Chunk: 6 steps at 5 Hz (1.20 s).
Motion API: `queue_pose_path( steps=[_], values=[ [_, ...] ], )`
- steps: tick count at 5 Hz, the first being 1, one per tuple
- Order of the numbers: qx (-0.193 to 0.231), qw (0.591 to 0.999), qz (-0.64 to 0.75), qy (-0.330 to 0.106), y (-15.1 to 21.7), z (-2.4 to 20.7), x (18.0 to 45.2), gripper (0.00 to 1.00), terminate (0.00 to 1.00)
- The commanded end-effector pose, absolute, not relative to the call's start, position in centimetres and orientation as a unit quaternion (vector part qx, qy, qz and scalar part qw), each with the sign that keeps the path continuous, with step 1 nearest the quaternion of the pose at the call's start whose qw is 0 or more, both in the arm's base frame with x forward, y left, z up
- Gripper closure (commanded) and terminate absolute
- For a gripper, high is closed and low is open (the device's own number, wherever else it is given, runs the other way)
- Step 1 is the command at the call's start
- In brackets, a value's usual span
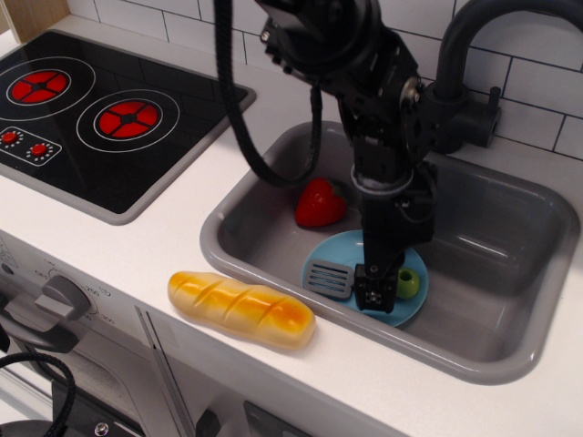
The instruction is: Take spatula off plate sink
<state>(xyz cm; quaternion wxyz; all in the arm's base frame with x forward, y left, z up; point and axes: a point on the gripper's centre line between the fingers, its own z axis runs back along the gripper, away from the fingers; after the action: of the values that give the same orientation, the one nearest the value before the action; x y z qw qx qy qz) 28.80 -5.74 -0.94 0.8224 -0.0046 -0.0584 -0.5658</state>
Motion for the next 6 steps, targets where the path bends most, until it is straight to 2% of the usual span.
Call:
queue_pose_path(
  steps=[1,3,4,5,6],
  values=[
    [-0.003,0.823,-0.564,-0.068,-6.3,-0.5,29.4,1.0,0.0],
    [0.001,0.829,-0.555,-0.062,-5.8,0.9,29.8,1.0,0.0],
    [-0.001,0.856,-0.506,-0.1,-6.0,3.3,30.3,1.0,0.0],
    [-0.006,0.892,-0.436,-0.117,-7.1,5.1,31.0,1.0,0.0],
    [-0.016,0.938,-0.317,-0.138,-8.5,5.8,31.8,1.0,0.0]
  ],
)
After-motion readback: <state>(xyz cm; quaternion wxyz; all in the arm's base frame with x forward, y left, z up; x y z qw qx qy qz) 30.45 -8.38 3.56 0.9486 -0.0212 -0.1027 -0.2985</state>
